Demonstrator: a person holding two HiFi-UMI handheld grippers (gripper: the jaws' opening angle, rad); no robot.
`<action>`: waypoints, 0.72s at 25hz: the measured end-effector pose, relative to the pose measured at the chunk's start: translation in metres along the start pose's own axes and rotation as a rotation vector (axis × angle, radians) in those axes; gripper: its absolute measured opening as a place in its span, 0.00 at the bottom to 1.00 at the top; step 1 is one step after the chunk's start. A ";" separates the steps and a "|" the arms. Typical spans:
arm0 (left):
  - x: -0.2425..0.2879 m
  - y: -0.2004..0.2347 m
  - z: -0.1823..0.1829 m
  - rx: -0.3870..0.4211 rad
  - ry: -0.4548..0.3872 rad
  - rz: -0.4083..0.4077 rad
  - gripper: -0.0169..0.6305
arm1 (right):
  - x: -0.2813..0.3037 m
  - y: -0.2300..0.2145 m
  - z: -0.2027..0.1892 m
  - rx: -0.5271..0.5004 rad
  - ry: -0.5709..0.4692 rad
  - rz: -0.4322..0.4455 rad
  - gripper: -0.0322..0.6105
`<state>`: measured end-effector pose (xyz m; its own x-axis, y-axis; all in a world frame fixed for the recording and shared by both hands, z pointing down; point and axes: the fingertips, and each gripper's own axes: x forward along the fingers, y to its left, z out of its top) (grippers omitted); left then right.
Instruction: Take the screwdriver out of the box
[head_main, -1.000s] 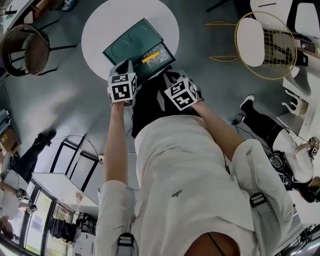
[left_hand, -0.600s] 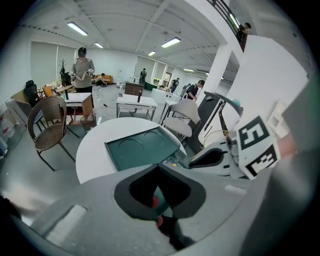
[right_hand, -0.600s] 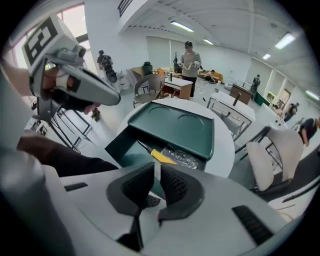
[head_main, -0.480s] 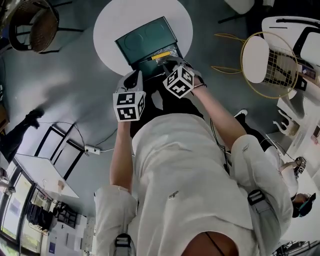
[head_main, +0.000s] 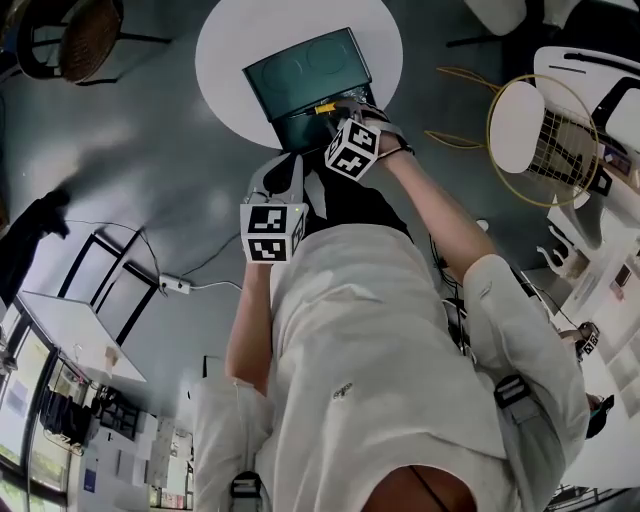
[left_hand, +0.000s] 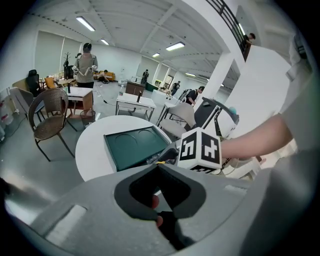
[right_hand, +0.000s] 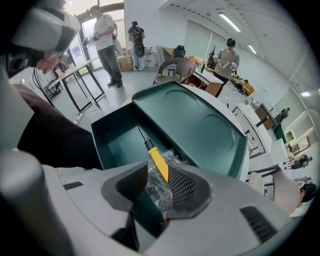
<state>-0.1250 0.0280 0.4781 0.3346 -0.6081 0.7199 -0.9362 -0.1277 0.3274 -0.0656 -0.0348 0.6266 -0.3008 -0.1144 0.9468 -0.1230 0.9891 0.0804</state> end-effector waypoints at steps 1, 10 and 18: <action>0.000 0.000 0.000 -0.005 0.000 -0.004 0.04 | 0.004 0.000 -0.001 -0.014 0.011 0.001 0.26; -0.003 0.008 0.000 -0.029 0.017 -0.037 0.04 | 0.033 -0.002 0.000 -0.066 0.078 -0.002 0.22; -0.003 0.014 0.010 -0.011 0.020 -0.074 0.04 | 0.040 -0.002 0.001 -0.108 0.128 0.023 0.19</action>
<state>-0.1404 0.0203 0.4747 0.4053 -0.5814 0.7055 -0.9076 -0.1631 0.3869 -0.0782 -0.0417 0.6637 -0.1781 -0.0859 0.9803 -0.0132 0.9963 0.0850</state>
